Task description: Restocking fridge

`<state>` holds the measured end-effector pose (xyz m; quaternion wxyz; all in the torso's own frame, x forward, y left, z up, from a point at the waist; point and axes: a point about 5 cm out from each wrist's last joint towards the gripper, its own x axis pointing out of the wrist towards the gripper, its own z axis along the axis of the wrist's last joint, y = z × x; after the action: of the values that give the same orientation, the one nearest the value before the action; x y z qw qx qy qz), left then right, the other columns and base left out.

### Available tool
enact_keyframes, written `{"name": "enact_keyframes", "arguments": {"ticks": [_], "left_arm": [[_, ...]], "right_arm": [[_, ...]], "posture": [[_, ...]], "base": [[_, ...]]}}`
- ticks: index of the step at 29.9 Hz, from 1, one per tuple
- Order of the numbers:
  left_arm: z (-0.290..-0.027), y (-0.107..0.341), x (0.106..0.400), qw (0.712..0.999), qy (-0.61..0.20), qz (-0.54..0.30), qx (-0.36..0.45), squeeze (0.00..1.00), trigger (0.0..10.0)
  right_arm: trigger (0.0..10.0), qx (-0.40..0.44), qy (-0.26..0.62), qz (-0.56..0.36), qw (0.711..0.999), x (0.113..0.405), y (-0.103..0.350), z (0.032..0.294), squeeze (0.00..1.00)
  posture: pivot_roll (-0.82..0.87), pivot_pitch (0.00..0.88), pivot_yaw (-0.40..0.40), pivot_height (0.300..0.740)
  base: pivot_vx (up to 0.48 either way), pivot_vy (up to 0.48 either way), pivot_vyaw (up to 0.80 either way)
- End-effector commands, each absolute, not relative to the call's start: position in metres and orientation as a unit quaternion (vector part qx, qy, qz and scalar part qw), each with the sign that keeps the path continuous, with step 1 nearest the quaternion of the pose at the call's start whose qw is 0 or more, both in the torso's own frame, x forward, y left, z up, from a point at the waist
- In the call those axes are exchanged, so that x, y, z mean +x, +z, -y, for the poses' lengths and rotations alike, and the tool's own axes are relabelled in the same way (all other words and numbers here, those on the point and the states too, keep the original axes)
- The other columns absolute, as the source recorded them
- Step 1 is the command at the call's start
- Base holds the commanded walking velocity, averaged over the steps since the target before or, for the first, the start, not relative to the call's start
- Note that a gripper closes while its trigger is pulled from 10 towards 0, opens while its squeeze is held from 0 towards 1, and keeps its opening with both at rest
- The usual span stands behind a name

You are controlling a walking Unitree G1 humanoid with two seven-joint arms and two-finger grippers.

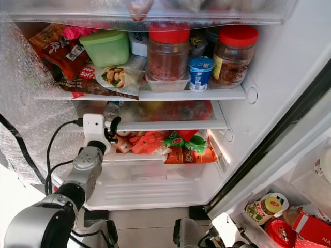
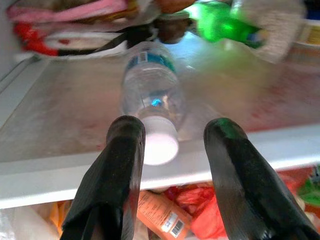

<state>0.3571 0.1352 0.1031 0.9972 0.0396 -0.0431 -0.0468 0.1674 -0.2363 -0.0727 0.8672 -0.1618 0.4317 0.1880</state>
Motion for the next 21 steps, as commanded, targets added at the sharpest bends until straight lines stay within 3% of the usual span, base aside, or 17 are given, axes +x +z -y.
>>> {"name": "enact_keyframes", "arguments": {"ticks": [1,10,21], "left_arm": [[-0.127,0.103,0.352,0.992,-0.084,0.06,0.066,0.0,10.0],[-0.114,0.092,0.327,0.971,-0.187,0.091,0.114,0.0,10.0],[-0.115,0.086,0.335,0.979,-0.182,0.03,0.092,0.0,10.0]], "right_arm": [[10.0,-0.15,0.216,-0.495,0.828,0.134,-0.09,0.226,0.0],[10.0,-0.149,0.214,-0.493,0.83,0.135,-0.09,0.225,0.0],[10.0,-0.149,0.216,-0.493,0.83,0.136,-0.09,0.224,0.0]], "posture": [[-0.09,0.104,-0.005,0.607],[-0.08,0.099,0.001,0.607],[-0.08,0.085,0.006,0.607]], "base": [[0.0,0.0,0.0],[0.0,0.0,0.0],[0.0,0.0,0.0]]}}
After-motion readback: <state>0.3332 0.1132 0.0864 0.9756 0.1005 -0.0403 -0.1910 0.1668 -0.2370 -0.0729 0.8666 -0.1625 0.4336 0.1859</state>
